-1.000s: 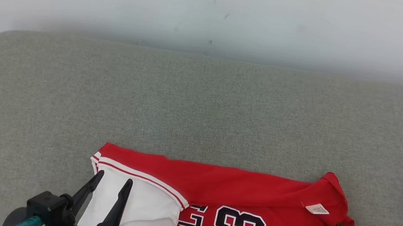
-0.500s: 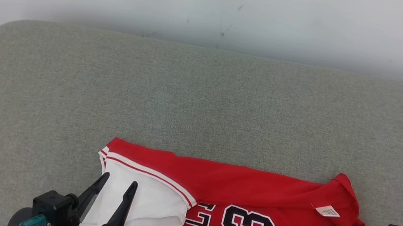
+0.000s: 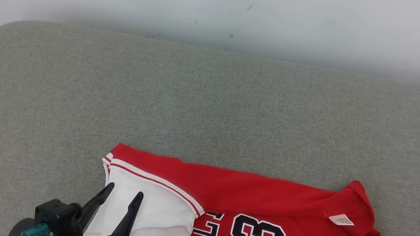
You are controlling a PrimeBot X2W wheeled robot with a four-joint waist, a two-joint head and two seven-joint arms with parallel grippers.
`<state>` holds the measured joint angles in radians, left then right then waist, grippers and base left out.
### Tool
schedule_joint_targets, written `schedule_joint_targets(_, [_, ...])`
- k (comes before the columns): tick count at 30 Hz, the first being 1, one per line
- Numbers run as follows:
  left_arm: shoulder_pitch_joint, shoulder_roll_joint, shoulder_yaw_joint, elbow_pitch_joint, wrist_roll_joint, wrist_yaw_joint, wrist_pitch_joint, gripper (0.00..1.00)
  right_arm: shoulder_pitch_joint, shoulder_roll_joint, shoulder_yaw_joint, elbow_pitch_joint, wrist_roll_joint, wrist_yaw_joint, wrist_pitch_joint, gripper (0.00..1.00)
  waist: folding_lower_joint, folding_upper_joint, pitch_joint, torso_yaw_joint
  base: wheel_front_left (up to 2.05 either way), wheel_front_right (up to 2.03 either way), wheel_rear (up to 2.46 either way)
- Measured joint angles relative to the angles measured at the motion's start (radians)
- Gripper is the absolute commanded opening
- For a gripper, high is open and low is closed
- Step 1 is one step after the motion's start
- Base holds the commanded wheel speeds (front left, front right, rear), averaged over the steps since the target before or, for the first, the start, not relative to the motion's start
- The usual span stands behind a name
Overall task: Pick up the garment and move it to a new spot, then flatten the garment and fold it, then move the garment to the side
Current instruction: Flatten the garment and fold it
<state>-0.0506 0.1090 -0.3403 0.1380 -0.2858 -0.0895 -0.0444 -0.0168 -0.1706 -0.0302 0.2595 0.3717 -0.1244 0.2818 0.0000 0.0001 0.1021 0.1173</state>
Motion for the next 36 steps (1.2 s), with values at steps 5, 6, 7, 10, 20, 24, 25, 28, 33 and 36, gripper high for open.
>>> schedule_joint_targets(5, [0.000, 0.003, 0.000, -0.001, -0.003, 0.000, 0.009, 1.00, 0.000, 0.004, -0.025, -0.001, -0.014, 0.000, 0.002, 1.00, 0.0000, 0.0000, 0.002, -0.002, 0.00, 0.00, 0.00])
schedule_joint_targets(6, [0.000, 0.004, 0.000, -0.001, -0.004, 0.000, 0.010, 1.00, -0.001, 0.005, -0.030, 0.003, -0.014, 0.000, 0.005, 1.00, 0.0000, 0.0000, 0.003, -0.002, 0.00, 0.00, 0.00])
schedule_joint_targets(7, [0.000, 0.004, 0.000, -0.001, -0.004, 0.000, 0.010, 1.00, -0.002, 0.005, -0.033, 0.008, -0.014, 0.000, 0.010, 1.00, 0.0000, 0.0000, 0.004, -0.003, 0.00, 0.00, 0.00])
schedule_joint_targets(10, [0.000, 0.004, -0.002, -0.005, -0.004, -0.001, 0.015, 1.00, -0.013, 0.005, -0.033, 0.024, -0.014, 0.000, 0.019, 1.00, 0.0000, 0.0000, 0.010, -0.003, 0.00, 0.00, 0.00])
schedule_joint_targets(20, [-0.002, 0.004, -0.015, -0.006, -0.005, -0.008, 0.028, 1.00, -0.054, 0.029, -0.010, 0.037, -0.005, 0.000, 0.075, 0.55, 0.0000, 0.0000, 0.025, 0.011, 0.00, 0.00, 0.00])
schedule_joint_targets(24, [-0.003, 0.004, -0.015, -0.004, -0.006, -0.008, 0.028, 1.00, -0.053, 0.022, -0.005, 0.036, -0.004, 0.000, 0.107, 0.00, 0.0000, -0.0001, 0.026, 0.019, 0.00, 0.00, 0.00])
schedule_joint_targets(25, [-0.003, 0.004, -0.015, -0.004, -0.006, -0.008, 0.028, 1.00, -0.053, 0.022, -0.005, 0.036, -0.004, 0.000, 0.107, 0.00, 0.0000, -0.0001, 0.026, 0.019, 0.00, 0.00, 0.00])
schedule_joint_targets(28, [-0.002, 0.004, -0.014, -0.004, -0.013, -0.008, 0.028, 1.00, -0.054, 0.017, -0.005, 0.034, -0.004, 0.000, 0.126, 0.00, 0.0000, -0.0001, 0.026, 0.019, 0.00, 0.00, 0.00])
schedule_joint_targets(33, [-0.002, 0.004, -0.014, -0.001, -0.016, -0.008, 0.031, 1.00, -0.055, 0.008, -0.005, 0.028, -0.012, 0.000, 0.152, 0.00, 0.0000, -0.0001, 0.025, 0.017, 0.00, 0.00, 0.00])
schedule_joint_targets(36, [-0.002, 0.004, -0.016, -0.001, -0.023, -0.008, 0.031, 1.00, -0.057, 0.011, -0.029, 0.023, -0.014, 0.001, 0.161, 0.00, 0.0000, -0.0001, 0.025, 0.013, 0.00, 0.00, 0.00])
